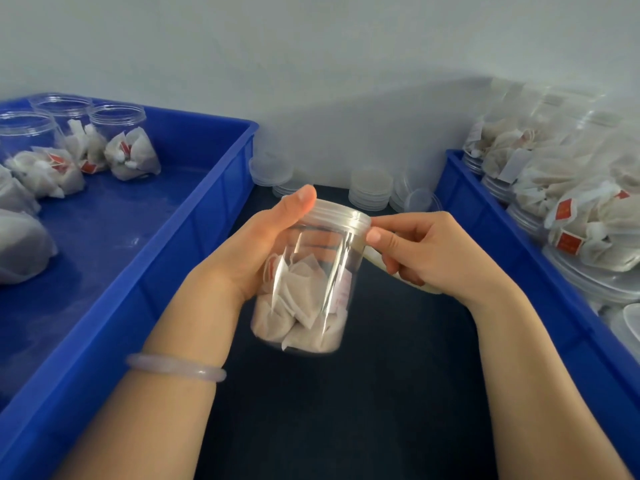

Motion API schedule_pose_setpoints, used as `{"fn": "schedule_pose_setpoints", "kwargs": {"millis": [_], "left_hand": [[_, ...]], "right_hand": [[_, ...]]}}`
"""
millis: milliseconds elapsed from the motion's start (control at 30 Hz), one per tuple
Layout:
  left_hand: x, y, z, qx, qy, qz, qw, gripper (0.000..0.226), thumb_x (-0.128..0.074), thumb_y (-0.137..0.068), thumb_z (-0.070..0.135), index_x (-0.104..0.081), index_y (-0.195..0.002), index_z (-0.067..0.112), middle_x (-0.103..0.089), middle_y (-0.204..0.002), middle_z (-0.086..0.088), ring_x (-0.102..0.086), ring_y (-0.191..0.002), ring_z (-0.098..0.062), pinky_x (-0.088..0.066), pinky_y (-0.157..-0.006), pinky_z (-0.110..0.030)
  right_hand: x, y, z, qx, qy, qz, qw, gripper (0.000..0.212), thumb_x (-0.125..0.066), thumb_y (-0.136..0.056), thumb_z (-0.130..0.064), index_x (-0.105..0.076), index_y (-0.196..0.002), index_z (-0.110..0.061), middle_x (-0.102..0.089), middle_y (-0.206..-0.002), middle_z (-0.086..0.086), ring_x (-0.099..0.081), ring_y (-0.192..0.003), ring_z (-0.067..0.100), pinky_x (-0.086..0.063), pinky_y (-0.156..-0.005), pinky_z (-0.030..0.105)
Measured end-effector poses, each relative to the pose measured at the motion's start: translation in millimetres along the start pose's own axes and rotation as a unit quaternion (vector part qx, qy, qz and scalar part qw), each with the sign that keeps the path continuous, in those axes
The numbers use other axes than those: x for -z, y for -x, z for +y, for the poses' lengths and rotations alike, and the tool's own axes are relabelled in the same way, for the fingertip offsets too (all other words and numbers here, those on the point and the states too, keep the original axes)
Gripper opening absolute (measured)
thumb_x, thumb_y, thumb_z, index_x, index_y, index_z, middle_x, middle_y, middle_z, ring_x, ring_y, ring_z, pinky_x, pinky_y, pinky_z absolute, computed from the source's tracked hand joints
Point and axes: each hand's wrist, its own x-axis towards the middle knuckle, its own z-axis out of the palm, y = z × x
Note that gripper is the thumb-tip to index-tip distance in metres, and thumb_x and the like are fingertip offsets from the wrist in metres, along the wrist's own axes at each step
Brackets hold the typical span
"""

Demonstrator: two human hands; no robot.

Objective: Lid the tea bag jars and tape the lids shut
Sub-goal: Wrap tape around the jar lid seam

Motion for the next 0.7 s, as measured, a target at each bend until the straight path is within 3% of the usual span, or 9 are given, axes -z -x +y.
{"fn": "schedule_pose_setpoints", "kwargs": {"millis": [133,267,300,367,400,500,567,633,700], "left_hand": [[-1.4,0.1,-3.1,-0.005,0.009,-0.008,1.0,0.054,-0.062,-0.062,0.072,-0.079,-0.082,0.024,-0.074,-0.08,-0.002,-0.071,-0.073,-0.013,-0.054,-0.06,-0.021],[-2.0,-1.1,-3.4,-0.003,0.025,-0.005,1.0,0.095,-0.08,-0.035,0.074,-0.068,-0.109,0.016,-0.073,-0.104,-0.008,-0.07,-0.095,-0.021,-0.056,-0.068,-0.026],[-1.9,-1.6,-3.2,-0.018,0.009,0.006,1.0,0.092,-0.081,-0.035,0.072,-0.068,-0.107,0.017,-0.073,-0.103,-0.006,-0.07,-0.096,-0.019,-0.056,-0.068,-0.024],[-4.3,-1.3,0.5,-0.06,-0.045,0.066,0.995,0.056,-0.073,-0.049,0.07,-0.073,-0.081,0.024,-0.071,-0.088,-0.003,-0.068,-0.088,-0.016,-0.054,-0.069,-0.023],[-5.2,-1.8,2.5,-0.076,-0.076,0.112,0.988,0.052,-0.065,-0.056,0.071,-0.072,-0.074,0.022,-0.065,-0.083,-0.007,-0.063,-0.085,-0.02,-0.053,-0.072,-0.026],[-3.9,-6.1,-2.0,-0.101,-0.159,0.184,0.965,0.063,-0.047,-0.076,0.075,-0.065,-0.08,0.015,-0.062,-0.087,-0.01,-0.062,-0.085,-0.022,-0.051,-0.08,-0.031],[-4.8,-8.4,-5.1,-0.106,-0.213,0.199,0.951,0.066,-0.036,-0.074,0.074,-0.063,-0.092,0.016,-0.064,-0.099,-0.007,-0.062,-0.092,-0.014,-0.051,-0.08,-0.027],[-5.8,-10.4,-7.5,-0.114,-0.259,0.184,0.941,0.07,-0.034,-0.073,0.081,-0.059,-0.105,0.024,-0.062,-0.102,0.007,-0.057,-0.089,0.005,-0.046,-0.073,-0.016],[-10.7,-12.2,-9.4,-0.119,-0.278,0.16,0.94,0.072,-0.053,-0.064,0.083,-0.048,-0.116,0.034,-0.056,-0.105,0.021,-0.05,-0.09,0.022,-0.043,-0.07,-0.005]], "right_hand": [[-1.2,-0.3,1.9,-0.023,-0.054,-0.059,0.997,0.054,-0.061,-0.063,-0.056,-0.068,-0.113,-0.036,-0.047,-0.052,-0.007,-0.036,-0.042,0.004,-0.034,-0.043,0.016],[2.5,2.6,2.2,-0.026,-0.077,-0.129,0.988,0.045,-0.06,-0.066,-0.055,-0.066,-0.11,-0.046,-0.043,-0.057,-0.005,-0.033,-0.046,0.007,-0.033,-0.044,0.019],[3.3,3.5,2.4,-0.024,-0.072,-0.134,0.988,0.047,-0.06,-0.068,-0.055,-0.064,-0.113,-0.046,-0.043,-0.056,-0.005,-0.033,-0.046,0.007,-0.033,-0.044,0.019],[1.4,4.1,1.8,-0.019,-0.045,-0.114,0.992,0.049,-0.058,-0.069,-0.056,-0.062,-0.117,-0.045,-0.044,-0.054,-0.006,-0.035,-0.045,0.005,-0.035,-0.045,0.019],[-1.1,3.3,0.5,-0.012,-0.033,-0.094,0.995,0.043,-0.057,-0.072,-0.057,-0.063,-0.114,-0.047,-0.044,-0.053,-0.007,-0.035,-0.044,0.004,-0.035,-0.045,0.018],[-7.7,-1.0,-2.7,0.012,-0.01,-0.021,1.0,0.012,-0.055,-0.083,-0.053,-0.064,-0.087,-0.059,-0.044,-0.052,-0.008,-0.036,-0.044,0.005,-0.036,-0.045,0.019],[-9.8,-1.8,-2.5,0.018,0.024,0.0,1.0,0.01,-0.057,-0.078,-0.055,-0.061,-0.082,-0.064,-0.046,-0.049,-0.009,-0.039,-0.042,0.005,-0.039,-0.044,0.018],[-11.4,-0.8,-1.6,0.017,0.047,0.007,0.999,0.013,-0.059,-0.077,-0.054,-0.058,-0.086,-0.064,-0.05,-0.046,-0.007,-0.044,-0.038,0.007,-0.043,-0.042,0.017],[-13.0,-0.7,-1.2,0.031,0.054,0.018,0.998,0.017,-0.061,-0.082,-0.051,-0.06,-0.096,-0.061,-0.052,-0.047,-0.011,-0.045,-0.037,0.004,-0.041,-0.041,0.015]]}}
